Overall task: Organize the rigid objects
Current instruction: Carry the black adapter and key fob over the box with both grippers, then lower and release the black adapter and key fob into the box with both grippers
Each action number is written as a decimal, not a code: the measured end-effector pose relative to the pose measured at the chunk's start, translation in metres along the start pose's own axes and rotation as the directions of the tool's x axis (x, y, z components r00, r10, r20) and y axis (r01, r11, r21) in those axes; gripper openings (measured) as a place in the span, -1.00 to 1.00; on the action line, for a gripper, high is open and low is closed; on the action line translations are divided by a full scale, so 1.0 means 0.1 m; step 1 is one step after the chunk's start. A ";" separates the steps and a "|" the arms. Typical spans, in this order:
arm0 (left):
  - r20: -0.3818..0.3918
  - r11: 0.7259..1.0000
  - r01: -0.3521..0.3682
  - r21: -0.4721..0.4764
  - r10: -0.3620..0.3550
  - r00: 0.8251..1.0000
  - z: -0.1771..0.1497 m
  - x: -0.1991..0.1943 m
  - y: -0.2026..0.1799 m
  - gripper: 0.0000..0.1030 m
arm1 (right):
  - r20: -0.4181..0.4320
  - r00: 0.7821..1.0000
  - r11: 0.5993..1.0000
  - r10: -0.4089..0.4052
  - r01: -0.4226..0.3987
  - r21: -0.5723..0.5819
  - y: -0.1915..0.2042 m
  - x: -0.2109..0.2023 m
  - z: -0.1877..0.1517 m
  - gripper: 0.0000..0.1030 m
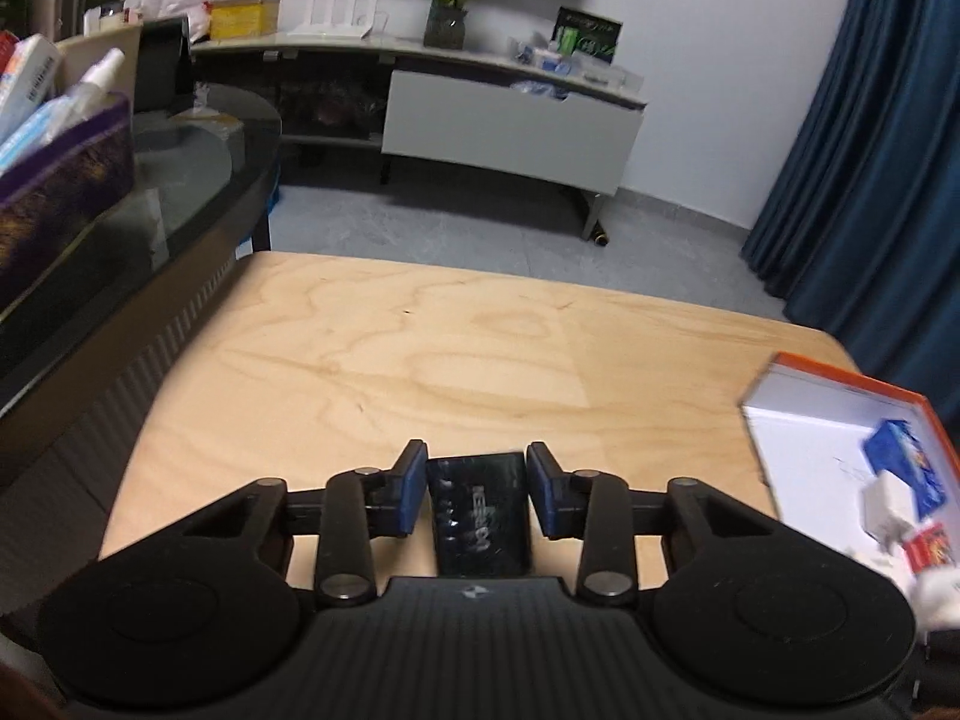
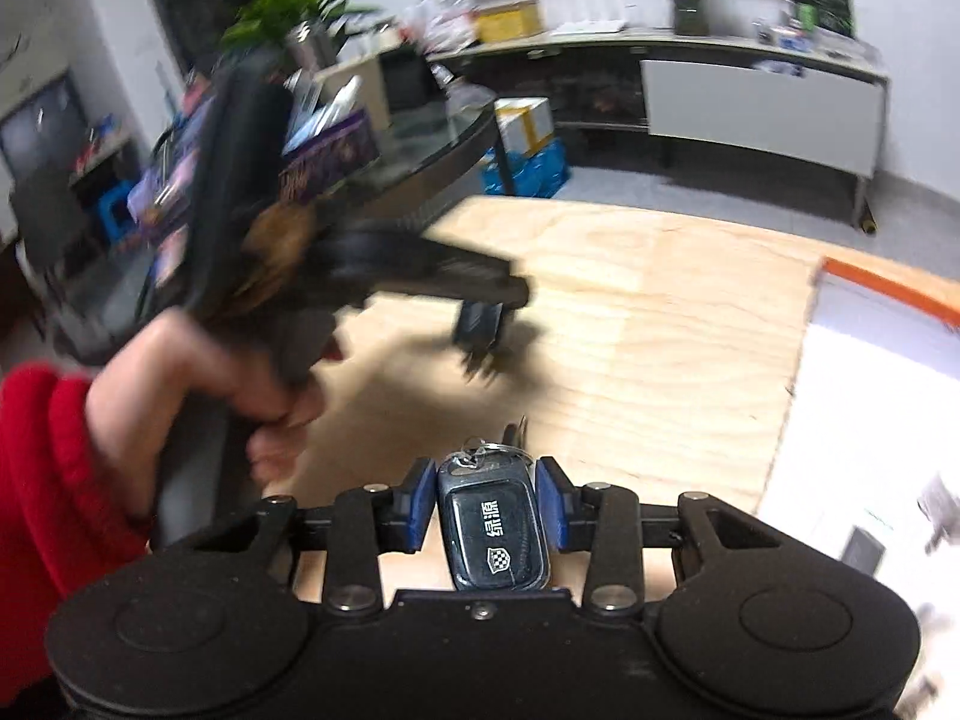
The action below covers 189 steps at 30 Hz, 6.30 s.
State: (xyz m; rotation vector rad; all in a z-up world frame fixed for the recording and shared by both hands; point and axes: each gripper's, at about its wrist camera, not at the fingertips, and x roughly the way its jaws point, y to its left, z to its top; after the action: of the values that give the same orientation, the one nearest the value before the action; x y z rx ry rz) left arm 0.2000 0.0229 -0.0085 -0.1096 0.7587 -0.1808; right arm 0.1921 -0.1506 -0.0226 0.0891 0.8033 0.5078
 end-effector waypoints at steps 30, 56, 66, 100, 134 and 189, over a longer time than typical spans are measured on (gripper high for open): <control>0.132 0.980 0.147 0.131 -0.164 0.978 -0.48 -1.14 -0.93 -0.31 | 0.280 0.945 0.971 -0.166 0.108 0.211 -0.37 -1.70 -0.37 -0.12; 0.035 0.942 0.220 0.255 -0.236 0.971 -0.67 -1.05 -2.15 -0.31 | 0.303 0.861 0.884 -0.408 0.289 0.367 -0.92 -2.35 -0.84 -0.11; 0.033 0.949 0.212 0.234 -0.226 0.974 -0.71 -1.09 -2.16 -0.31 | 0.294 0.867 0.884 -0.402 0.284 0.371 -0.94 -2.31 -0.85 -0.11; 0.028 0.950 0.215 0.224 -0.227 0.973 -0.69 -1.03 -2.14 -0.31 | 0.250 0.873 0.870 -0.419 0.308 0.386 -0.93 -2.24 -0.91 -0.11; 0.032 0.953 0.201 0.226 -0.214 0.976 -0.70 -1.00 -2.11 -0.31 | 0.243 0.879 0.875 -0.409 0.303 0.378 -0.87 -2.22 -0.90 -0.11; -0.018 0.949 0.226 0.218 -0.228 0.974 -0.53 -0.63 -2.17 -0.31 | 0.146 0.908 0.861 -0.392 0.307 0.407 -1.03 -1.95 -1.08 0.11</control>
State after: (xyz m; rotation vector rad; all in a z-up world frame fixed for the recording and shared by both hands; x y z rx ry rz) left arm 0.0918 -0.1788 0.0318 0.0126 0.7133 -0.4820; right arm 0.0437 -0.3438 0.0049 0.3432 0.6651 -0.0135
